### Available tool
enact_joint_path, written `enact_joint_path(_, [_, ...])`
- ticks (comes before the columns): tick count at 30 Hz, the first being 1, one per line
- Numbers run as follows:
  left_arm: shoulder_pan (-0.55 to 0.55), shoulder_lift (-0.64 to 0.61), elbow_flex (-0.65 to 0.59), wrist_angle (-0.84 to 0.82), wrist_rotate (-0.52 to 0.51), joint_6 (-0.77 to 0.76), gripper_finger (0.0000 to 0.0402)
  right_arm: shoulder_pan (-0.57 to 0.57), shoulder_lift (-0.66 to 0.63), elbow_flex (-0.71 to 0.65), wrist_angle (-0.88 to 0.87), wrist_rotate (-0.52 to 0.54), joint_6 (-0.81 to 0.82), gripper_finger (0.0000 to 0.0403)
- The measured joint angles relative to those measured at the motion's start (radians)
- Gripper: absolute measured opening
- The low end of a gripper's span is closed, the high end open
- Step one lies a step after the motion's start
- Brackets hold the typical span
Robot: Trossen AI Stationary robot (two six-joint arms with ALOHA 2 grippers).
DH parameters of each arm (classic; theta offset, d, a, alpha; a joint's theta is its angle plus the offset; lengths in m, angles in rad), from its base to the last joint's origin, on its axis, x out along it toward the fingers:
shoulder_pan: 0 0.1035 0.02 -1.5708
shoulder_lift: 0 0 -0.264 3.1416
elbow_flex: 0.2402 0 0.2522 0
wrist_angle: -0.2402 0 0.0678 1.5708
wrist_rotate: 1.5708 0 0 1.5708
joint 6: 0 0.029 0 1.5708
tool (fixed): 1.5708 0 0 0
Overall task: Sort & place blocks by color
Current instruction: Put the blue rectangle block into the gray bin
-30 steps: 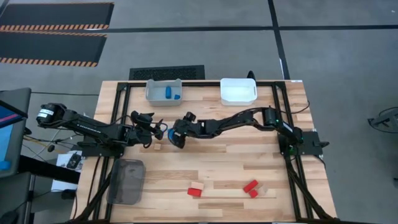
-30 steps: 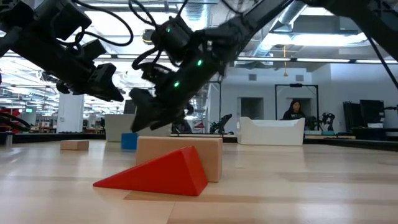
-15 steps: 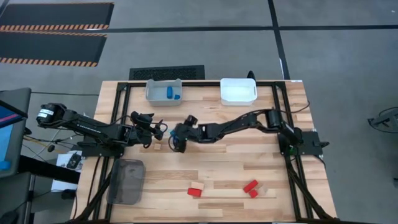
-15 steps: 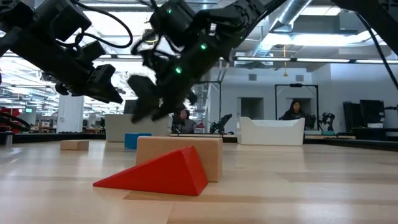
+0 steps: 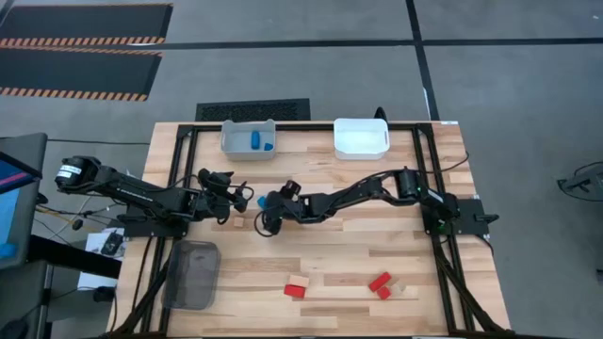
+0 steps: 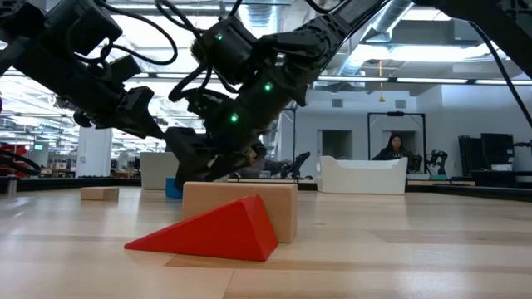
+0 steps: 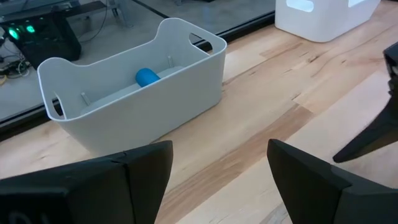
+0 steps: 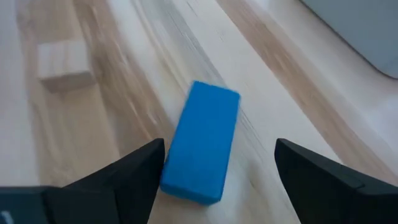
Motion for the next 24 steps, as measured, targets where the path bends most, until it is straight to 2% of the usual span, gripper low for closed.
enact_joint_path(4, [0.0, 0.0, 0.0, 0.001, 0.0, 0.0, 0.0254, 0.001, 0.0, -0.001, -0.006, -0.002, -0.002, 0.0308])
enact_joint_path(9, [0.0, 0.0, 0.0, 0.002, 0.001, 0.0, 0.0254, 0.001, 0.0, -0.001, -0.04, -0.013, -0.019, 0.0264])
enact_joint_path(18, [0.0, 0.0, 0.0, 0.002, 0.007, 0.006, 0.0254, -0.03, -0.003, 0.001, -0.065, -0.232, -0.058, 0.0172])
enact_joint_path(22, [0.0, 0.0, 0.0, 0.001, 0.02, 0.014, 0.0254, -0.038, -0.005, 0.002, -0.071, -0.269, -0.079, 0.0132])
enact_joint_path(24, [0.0, 0.0, 0.0, 0.001, 0.04, 0.024, 0.0254, -0.038, -0.01, 0.002, -0.081, -0.273, -0.089, 0.0125])
